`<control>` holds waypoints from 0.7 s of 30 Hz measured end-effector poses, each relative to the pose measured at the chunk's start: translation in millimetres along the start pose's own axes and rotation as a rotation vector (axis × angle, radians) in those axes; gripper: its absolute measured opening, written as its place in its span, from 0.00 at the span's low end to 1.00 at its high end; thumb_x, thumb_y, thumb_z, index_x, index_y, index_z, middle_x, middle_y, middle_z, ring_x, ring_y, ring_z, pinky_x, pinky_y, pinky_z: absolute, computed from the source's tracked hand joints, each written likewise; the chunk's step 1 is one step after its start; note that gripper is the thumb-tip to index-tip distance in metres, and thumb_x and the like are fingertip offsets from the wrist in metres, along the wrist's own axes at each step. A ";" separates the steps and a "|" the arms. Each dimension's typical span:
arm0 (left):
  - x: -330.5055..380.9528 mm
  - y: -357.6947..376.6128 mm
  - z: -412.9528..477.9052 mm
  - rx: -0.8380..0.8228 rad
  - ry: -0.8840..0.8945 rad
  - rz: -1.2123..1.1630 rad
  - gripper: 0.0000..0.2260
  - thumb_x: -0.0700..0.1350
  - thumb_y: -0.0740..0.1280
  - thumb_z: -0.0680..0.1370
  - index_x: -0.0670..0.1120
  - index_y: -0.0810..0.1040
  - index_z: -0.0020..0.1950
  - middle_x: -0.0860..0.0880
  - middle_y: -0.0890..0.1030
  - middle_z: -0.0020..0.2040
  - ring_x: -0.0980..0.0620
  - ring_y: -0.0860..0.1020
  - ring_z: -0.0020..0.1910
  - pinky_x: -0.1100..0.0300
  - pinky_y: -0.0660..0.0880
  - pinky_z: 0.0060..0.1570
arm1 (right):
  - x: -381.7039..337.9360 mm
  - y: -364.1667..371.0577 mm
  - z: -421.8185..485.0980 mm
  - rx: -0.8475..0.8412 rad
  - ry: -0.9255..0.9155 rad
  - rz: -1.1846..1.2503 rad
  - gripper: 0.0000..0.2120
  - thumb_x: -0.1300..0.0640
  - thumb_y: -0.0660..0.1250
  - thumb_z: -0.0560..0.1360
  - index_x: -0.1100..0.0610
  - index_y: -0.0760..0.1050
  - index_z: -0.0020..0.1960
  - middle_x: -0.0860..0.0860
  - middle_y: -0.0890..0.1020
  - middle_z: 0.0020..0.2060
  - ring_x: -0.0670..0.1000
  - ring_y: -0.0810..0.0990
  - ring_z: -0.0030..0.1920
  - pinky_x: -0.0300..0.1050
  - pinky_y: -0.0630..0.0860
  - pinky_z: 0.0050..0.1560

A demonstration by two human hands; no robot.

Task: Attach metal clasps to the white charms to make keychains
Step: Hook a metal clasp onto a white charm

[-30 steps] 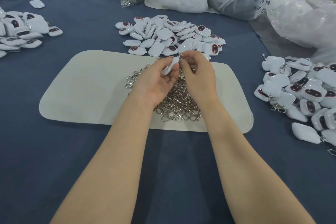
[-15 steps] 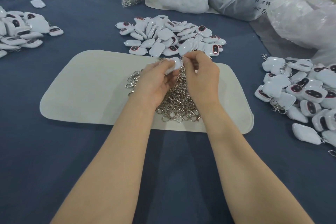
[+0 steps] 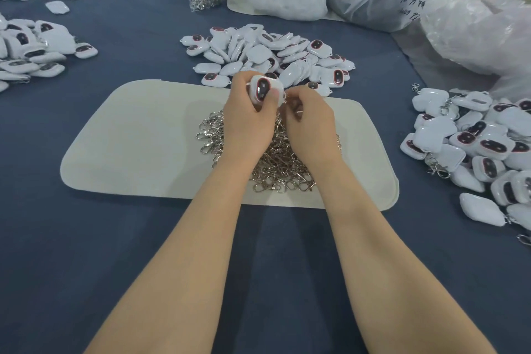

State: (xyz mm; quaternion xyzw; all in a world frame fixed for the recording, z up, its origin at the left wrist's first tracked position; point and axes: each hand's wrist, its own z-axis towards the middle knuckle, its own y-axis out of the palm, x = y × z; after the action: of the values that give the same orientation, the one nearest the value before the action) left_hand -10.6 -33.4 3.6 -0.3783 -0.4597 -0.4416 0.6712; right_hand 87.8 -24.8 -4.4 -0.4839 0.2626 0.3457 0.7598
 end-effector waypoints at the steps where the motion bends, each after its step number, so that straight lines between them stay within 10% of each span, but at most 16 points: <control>1: 0.5 0.4 1.7 0.002 -0.118 -0.116 0.07 0.41 0.66 0.77 0.48 0.71 0.52 0.51 0.78 0.45 0.57 0.79 0.37 0.63 0.77 0.41 | 0.1 0.4 -0.1 0.001 0.012 0.021 0.07 0.62 0.63 0.77 0.59 0.78 0.52 0.54 0.80 0.46 0.49 0.74 0.44 0.38 0.69 0.47; 8: 1.9 -8.6 9.2 -0.069 -0.661 -0.811 0.02 0.37 0.66 0.78 0.41 0.76 0.45 0.47 0.77 0.37 0.57 0.77 0.28 0.67 0.75 0.29 | -5.2 -0.9 -1.2 0.049 0.074 0.277 0.07 0.60 0.66 0.77 0.49 0.75 0.48 0.42 0.79 0.40 0.44 0.79 0.44 0.33 0.74 0.48; 21: 5.2 -13.2 8.7 -0.131 -0.835 -1.079 0.05 0.38 0.63 0.79 0.36 0.74 0.50 0.47 0.77 0.27 0.57 0.75 0.24 0.67 0.76 0.26 | -9.0 1.9 -1.9 0.084 0.057 0.420 0.09 0.62 0.63 0.78 0.49 0.75 0.44 0.45 0.81 0.40 0.48 0.81 0.45 0.49 0.78 0.54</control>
State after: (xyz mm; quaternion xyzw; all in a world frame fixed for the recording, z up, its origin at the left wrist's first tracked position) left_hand -24.5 -31.0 12.4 -0.2748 -0.7764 -0.5583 0.0995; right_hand 80.5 -28.4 0.4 -0.3962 0.3933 0.4710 0.6830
